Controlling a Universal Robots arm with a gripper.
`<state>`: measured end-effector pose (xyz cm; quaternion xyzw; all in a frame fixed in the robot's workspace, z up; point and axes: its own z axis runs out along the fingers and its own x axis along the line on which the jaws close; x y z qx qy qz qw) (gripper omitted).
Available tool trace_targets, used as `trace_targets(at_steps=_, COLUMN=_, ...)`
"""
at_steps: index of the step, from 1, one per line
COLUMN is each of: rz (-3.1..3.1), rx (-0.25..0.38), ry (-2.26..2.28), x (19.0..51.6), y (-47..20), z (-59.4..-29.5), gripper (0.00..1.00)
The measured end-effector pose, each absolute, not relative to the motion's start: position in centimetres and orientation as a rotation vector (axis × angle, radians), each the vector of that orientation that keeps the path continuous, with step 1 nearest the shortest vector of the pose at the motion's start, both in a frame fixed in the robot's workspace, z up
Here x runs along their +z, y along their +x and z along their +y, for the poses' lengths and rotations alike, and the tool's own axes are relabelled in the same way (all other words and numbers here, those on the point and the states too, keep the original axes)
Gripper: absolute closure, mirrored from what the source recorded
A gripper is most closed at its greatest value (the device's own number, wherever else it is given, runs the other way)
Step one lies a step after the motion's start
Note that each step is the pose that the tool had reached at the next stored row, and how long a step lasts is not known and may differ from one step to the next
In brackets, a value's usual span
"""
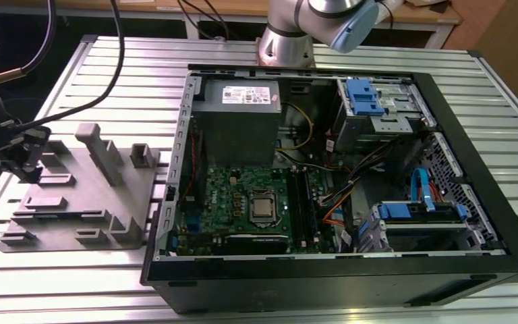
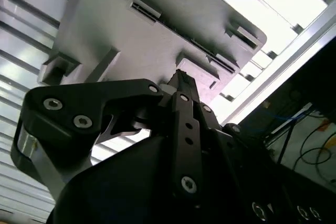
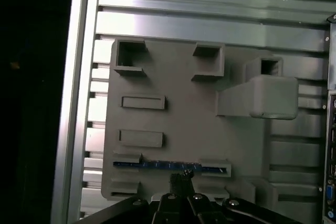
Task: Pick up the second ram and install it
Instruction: 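Pick up the second ram and move it above second insertion slot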
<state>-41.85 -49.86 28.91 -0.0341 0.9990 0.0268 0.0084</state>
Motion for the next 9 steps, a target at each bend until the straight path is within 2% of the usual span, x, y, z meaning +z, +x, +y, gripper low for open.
trace_targets(at_steps=9, rz=3.107, rx=0.086, ry=-0.362, x=28.57, y=-41.85, z=-49.86, gripper=0.93)
